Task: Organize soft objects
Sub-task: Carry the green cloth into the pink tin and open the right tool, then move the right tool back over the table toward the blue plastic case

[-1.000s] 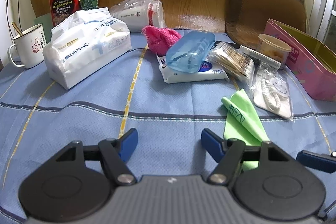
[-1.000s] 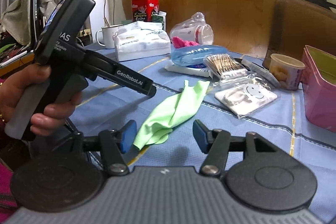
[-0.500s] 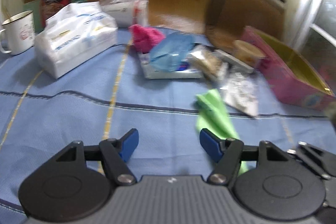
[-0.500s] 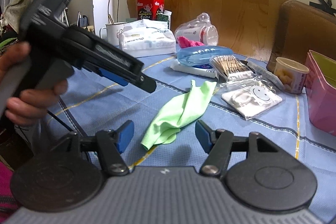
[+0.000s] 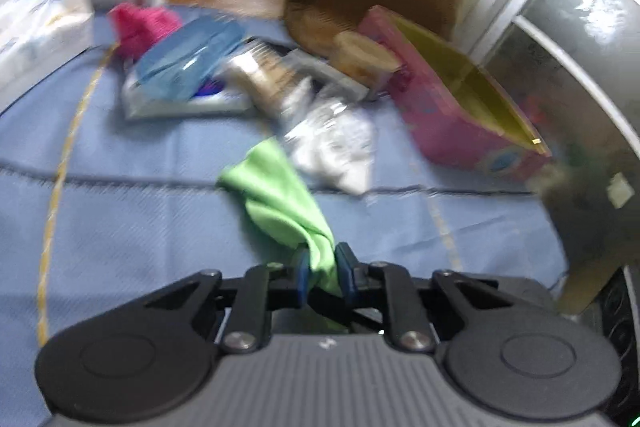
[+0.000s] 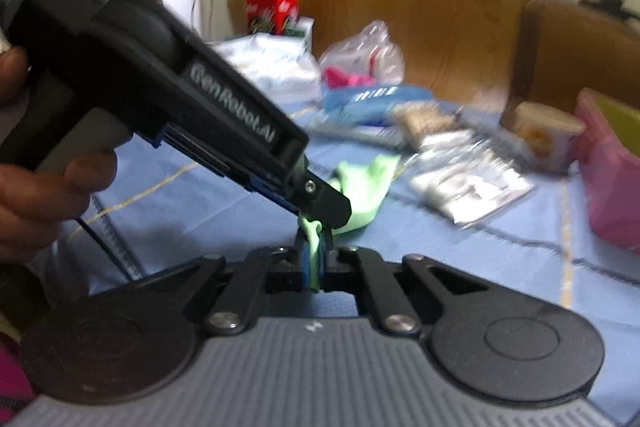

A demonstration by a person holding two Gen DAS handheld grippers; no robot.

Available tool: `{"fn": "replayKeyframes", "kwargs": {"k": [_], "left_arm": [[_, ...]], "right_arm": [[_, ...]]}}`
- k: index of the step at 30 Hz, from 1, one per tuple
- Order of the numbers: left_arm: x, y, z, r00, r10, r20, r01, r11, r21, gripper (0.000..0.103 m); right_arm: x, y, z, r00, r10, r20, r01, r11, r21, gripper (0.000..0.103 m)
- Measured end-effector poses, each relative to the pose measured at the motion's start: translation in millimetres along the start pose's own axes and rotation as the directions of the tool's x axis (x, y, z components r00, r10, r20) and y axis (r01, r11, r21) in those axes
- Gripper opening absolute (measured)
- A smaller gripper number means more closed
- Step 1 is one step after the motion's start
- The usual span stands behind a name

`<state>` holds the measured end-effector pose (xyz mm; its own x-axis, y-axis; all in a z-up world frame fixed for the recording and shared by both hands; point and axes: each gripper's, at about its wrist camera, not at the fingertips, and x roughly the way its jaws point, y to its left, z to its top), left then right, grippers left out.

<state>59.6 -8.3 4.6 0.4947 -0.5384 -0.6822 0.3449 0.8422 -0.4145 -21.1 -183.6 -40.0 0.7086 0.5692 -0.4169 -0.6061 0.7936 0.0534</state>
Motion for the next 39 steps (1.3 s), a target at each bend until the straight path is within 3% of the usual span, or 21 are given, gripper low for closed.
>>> {"fn": "replayKeyframes", "kwargs": {"k": [4,9,11,14,16,18,19,20,22,25,27,29,31,33,35,37,39], "left_arm": [[1,-46,32,0.997,-0.052,0.051,0.044,0.990,0.136,0.015],[20,-121,78,0.983,-0.153,0.097,0.114,0.939,0.324,0.015],[40,-147,96,0.976,-0.193,0.106,0.141,0.917,0.373,0.015],[69,-176,119,0.968,-0.219,0.125,0.156,0.910,0.384,0.019],[88,-188,128,0.971,-0.187,0.152,0.118,0.919,0.377,0.041],[98,-190,130,0.974,-0.140,0.178,0.070,0.933,0.354,0.042],[100,-188,130,0.976,-0.131,0.172,0.066,0.939,0.338,0.042],[101,-183,126,0.979,-0.132,0.158,0.075,0.944,0.322,0.042],[95,-169,114,0.982,-0.126,0.144,0.075,0.945,0.317,0.044],[76,-132,88,0.984,-0.082,0.158,0.027,0.947,0.321,0.048],[60,-101,70,0.986,-0.055,0.158,0.008,0.959,0.283,0.048],[43,-66,55,0.987,-0.007,0.158,-0.029,0.974,0.225,0.048],[23,-29,40,0.980,0.083,0.183,-0.112,0.982,0.155,0.048],[3,9,28,0.963,0.175,0.203,-0.191,0.980,0.062,0.048],[-15,44,17,0.943,0.256,0.214,-0.257,0.966,-0.023,0.048],[-27,70,10,0.925,0.312,0.215,-0.298,0.950,-0.097,0.048],[-36,90,5,0.925,0.312,0.215,-0.281,0.946,-0.163,0.048]], "right_arm": [[-24,-9,7,0.979,-0.145,0.144,0.151,0.988,-0.031,0.007],[-62,-52,20,0.885,-0.361,0.295,0.371,0.928,0.024,0.007],[-72,-75,25,0.844,-0.433,0.315,0.439,0.897,0.057,0.007],[-76,-115,27,0.789,-0.530,0.312,0.526,0.844,0.104,0.007],[-69,-144,27,0.761,-0.586,0.278,0.573,0.808,0.137,0.008],[-60,-174,24,0.730,-0.646,0.223,0.624,0.763,0.166,0.011],[-54,-190,22,0.706,-0.685,0.179,0.662,0.728,0.177,0.022],[-49,-203,20,0.689,-0.712,0.132,0.689,0.701,0.184,0.047],[-51,-218,15,0.648,-0.755,0.102,0.723,0.652,0.229,0.073],[-68,-218,10,0.606,-0.780,0.156,0.724,0.621,0.300,0.091],[-76,-212,8,0.590,-0.786,0.185,0.712,0.614,0.341,0.093],[-82,-199,9,0.613,-0.757,0.228,0.666,0.649,0.366,0.093],[-82,-180,15,0.649,-0.710,0.274,0.611,0.701,0.367,0.092],[-73,-161,29,0.727,-0.616,0.304,0.521,0.783,0.340,0.091],[-55,-140,43,0.829,-0.471,0.300,0.390,0.873,0.293,0.091],[-28,-127,61,0.917,-0.297,0.266,0.220,0.933,0.285,0.089],[7,-122,84,0.964,-0.156,0.216,0.084,0.947,0.310,0.087]]}}
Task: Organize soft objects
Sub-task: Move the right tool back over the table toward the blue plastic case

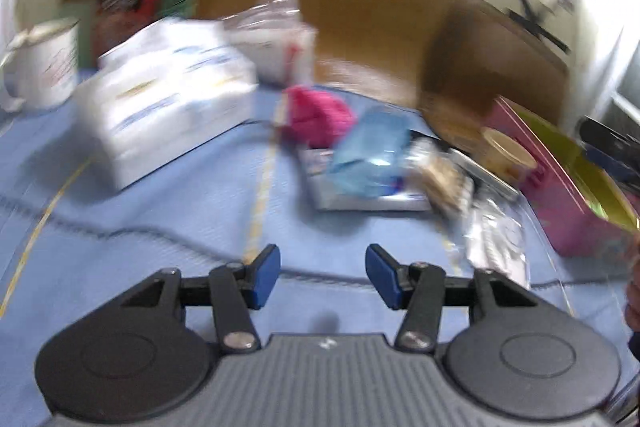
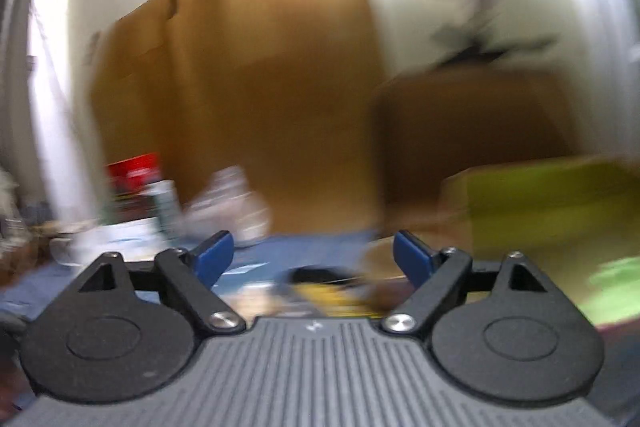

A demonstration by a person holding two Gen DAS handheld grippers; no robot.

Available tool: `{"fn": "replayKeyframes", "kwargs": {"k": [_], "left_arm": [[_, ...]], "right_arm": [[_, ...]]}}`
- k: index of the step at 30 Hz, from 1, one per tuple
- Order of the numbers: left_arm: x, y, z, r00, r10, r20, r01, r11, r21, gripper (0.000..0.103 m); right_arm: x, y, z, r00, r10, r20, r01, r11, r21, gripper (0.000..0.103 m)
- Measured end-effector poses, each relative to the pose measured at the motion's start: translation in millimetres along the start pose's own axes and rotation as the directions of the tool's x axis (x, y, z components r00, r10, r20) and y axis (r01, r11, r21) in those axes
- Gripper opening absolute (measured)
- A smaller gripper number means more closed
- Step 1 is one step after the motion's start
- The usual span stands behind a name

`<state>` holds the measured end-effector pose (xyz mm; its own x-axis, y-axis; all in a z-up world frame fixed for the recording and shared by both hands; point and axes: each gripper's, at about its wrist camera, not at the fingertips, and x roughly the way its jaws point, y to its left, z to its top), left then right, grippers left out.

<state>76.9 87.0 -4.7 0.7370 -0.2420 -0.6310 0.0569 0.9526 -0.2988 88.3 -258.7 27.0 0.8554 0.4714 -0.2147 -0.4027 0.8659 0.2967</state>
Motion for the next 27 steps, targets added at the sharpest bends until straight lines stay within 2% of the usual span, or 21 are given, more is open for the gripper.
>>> {"fn": "replayKeyframes", "kwargs": {"k": [2,4,9,11,13,17,19,21,24,27], "left_arm": [[-4,10,-2,1.000,-0.016,0.015,0.016,0.999,-0.035,0.048],[-8,14,-4,0.999,-0.037,0.027,0.039,0.998,-0.053,0.048],[-4,6,-5,0.995,-0.101,0.023,0.102,0.993,-0.051,0.048],[2,1,-5,0.993,-0.116,0.012,0.116,0.992,-0.048,0.048],[8,-1,-4,0.992,-0.125,0.005,0.125,0.990,-0.061,0.048],[15,3,-1,0.991,-0.132,0.008,0.132,0.985,-0.109,0.048],[14,7,-3,0.990,-0.137,0.016,0.138,0.983,-0.121,0.048],[13,11,-5,0.991,-0.130,0.015,0.131,0.982,-0.133,0.048],[10,17,-9,0.992,-0.129,0.014,0.130,0.980,-0.153,0.049],[2,21,-13,0.991,-0.128,0.024,0.130,0.978,-0.162,0.054]], "right_arm": [[42,8,10,0.996,0.059,-0.067,-0.058,0.998,0.023,0.079],[93,14,21,0.987,0.060,-0.151,-0.058,0.998,0.017,0.071],[191,6,25,0.940,0.000,-0.341,0.014,0.999,0.036,0.069],[207,0,14,0.913,0.030,-0.406,0.010,0.995,0.096,0.069],[215,-3,7,0.891,0.044,-0.452,0.024,0.989,0.143,0.069],[220,-4,-4,0.844,0.181,-0.505,-0.046,0.962,0.269,0.065],[216,3,-5,0.835,0.207,-0.510,-0.073,0.960,0.270,0.059],[205,8,-7,0.826,0.233,-0.513,-0.099,0.957,0.274,0.059],[180,20,-9,0.827,0.257,-0.500,-0.152,0.959,0.241,0.057],[160,30,-14,0.813,0.306,-0.495,-0.210,0.948,0.241,0.054]]}}
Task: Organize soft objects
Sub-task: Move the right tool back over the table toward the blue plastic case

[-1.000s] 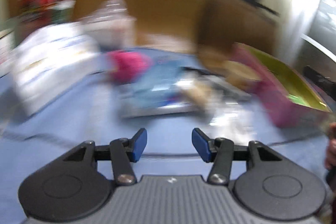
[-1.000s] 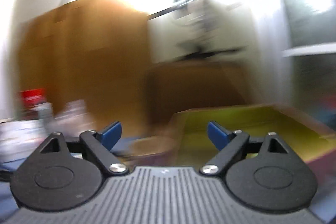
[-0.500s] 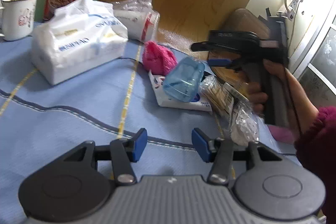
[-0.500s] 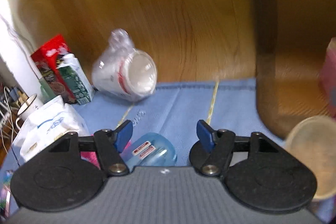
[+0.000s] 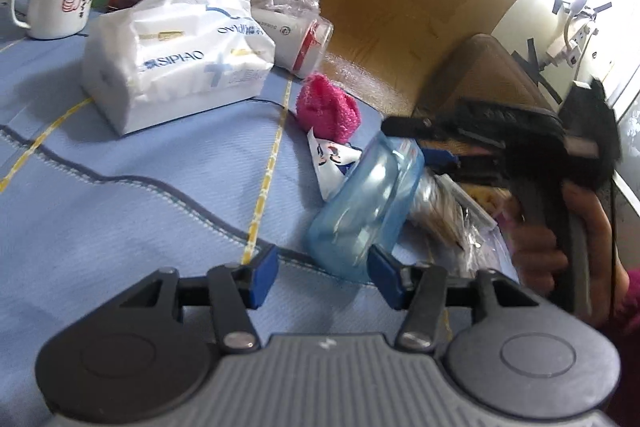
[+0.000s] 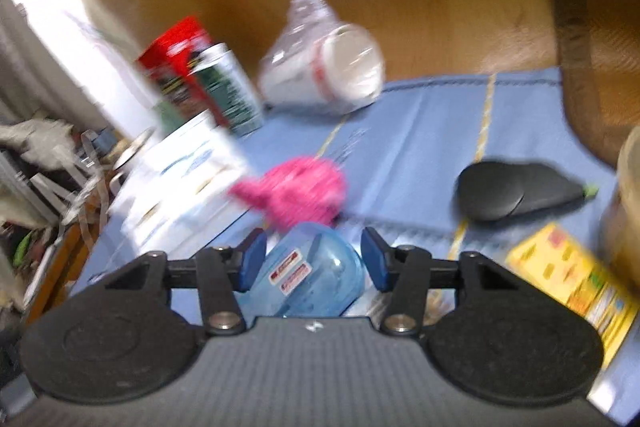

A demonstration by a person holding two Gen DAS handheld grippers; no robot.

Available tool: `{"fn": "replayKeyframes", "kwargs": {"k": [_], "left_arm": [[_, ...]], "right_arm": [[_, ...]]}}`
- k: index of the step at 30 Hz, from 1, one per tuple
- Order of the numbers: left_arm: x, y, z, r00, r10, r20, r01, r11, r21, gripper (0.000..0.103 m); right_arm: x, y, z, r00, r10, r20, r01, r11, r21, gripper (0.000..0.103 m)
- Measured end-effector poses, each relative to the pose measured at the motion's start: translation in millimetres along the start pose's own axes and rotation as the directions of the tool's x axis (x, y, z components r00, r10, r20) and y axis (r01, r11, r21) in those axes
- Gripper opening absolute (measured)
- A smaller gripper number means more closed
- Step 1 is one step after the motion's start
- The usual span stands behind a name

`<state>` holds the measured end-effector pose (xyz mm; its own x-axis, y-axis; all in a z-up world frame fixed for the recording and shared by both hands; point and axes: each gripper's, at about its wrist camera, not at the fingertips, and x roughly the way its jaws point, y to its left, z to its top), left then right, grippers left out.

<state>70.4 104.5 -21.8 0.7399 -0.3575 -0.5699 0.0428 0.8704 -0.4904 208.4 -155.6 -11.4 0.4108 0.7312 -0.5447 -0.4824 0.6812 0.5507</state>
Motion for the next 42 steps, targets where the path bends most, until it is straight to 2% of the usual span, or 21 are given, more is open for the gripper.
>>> {"fn": "replayKeyframes", "kwargs": {"k": [3,8,9,14,18,20,23,38,40,42], "left_arm": [[-10,3,-4,1.000,0.003,0.017,-0.003,1.000,-0.002,0.055],[-22,9,-11,0.998,0.052,0.034,-0.052,0.999,0.007,0.059],[-25,10,-13,0.998,0.054,0.037,-0.054,0.998,0.008,0.062],[-40,15,-19,0.998,0.048,0.041,-0.049,0.999,0.006,0.063],[-53,19,-24,0.998,0.041,0.040,-0.041,0.999,0.000,0.064],[-58,19,-26,0.999,0.039,0.031,-0.040,0.999,0.012,0.065],[-60,17,-30,0.999,0.038,0.012,-0.038,0.999,0.030,0.065],[-57,21,-31,1.000,0.030,-0.002,-0.030,1.000,0.006,0.067],[-57,20,-31,1.000,0.029,-0.002,-0.029,1.000,0.010,0.074],[-57,19,-31,1.000,0.027,0.001,-0.027,1.000,0.013,0.076]], "right_arm": [[-11,12,-22,1.000,0.022,-0.006,-0.022,0.999,-0.037,0.055],[-29,20,-62,0.998,0.063,0.002,-0.063,0.995,-0.073,0.056],[-34,19,-72,0.997,0.083,0.001,-0.083,0.994,-0.068,0.056],[-57,18,-108,0.985,0.173,-0.005,-0.173,0.984,-0.047,0.057],[-73,27,-127,0.995,0.090,0.053,-0.081,0.986,-0.145,0.062],[-77,29,-132,0.995,0.070,0.070,-0.057,0.983,-0.174,0.068],[-77,32,-136,0.995,0.038,0.094,-0.017,0.977,-0.215,0.071],[-65,37,-155,0.991,-0.042,0.127,0.076,0.960,-0.270,0.076],[-64,39,-156,0.990,-0.049,0.131,0.084,0.956,-0.280,0.077],[-63,40,-157,0.990,-0.053,0.133,0.090,0.953,-0.289,0.077]]}}
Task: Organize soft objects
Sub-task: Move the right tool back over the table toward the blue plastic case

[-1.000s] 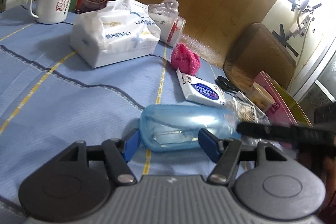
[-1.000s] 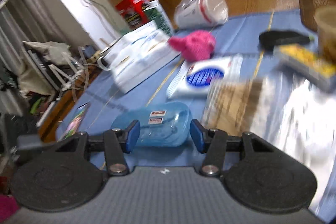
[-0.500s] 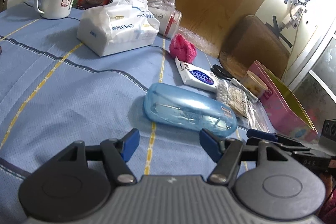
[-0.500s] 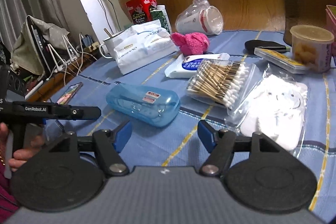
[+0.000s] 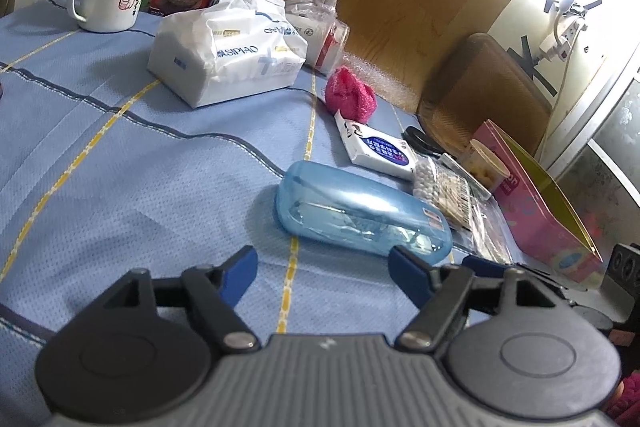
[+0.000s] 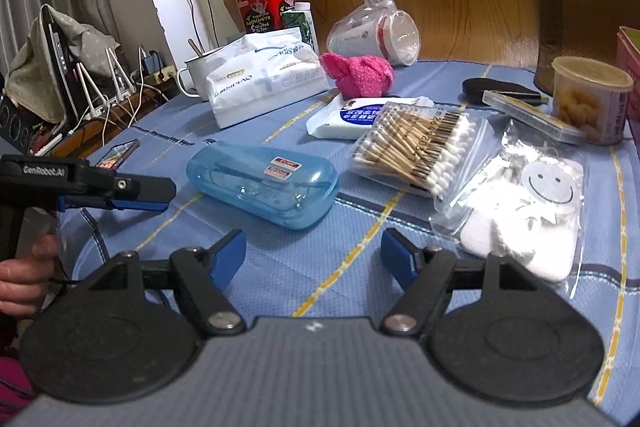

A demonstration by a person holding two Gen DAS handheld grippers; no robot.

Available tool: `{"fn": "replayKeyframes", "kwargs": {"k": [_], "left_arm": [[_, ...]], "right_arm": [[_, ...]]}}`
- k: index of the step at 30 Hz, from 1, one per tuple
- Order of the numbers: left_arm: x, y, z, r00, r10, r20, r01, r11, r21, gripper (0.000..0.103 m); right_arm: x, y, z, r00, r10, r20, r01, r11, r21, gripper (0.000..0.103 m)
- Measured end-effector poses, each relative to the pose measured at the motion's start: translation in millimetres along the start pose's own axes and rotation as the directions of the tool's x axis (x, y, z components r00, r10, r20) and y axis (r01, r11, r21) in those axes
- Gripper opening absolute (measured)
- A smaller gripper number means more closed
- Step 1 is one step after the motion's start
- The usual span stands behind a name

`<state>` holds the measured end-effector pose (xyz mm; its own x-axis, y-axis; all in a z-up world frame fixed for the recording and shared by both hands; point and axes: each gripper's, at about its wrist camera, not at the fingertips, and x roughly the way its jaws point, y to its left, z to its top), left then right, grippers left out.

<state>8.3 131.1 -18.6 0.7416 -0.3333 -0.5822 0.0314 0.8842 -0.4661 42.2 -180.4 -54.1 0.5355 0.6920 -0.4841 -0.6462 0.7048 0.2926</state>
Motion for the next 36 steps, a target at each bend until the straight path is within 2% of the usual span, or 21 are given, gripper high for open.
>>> {"fn": "replayKeyframes", "kwargs": {"k": [36], "left_arm": [[3.0,-7.4,4.9,0.998,-0.060,-0.020,0.060,0.998,0.013,0.076]], "right_arm": [[2.1,6.4,-3.3,0.999,-0.030,0.014,0.030,0.999,-0.045,0.079]]}}
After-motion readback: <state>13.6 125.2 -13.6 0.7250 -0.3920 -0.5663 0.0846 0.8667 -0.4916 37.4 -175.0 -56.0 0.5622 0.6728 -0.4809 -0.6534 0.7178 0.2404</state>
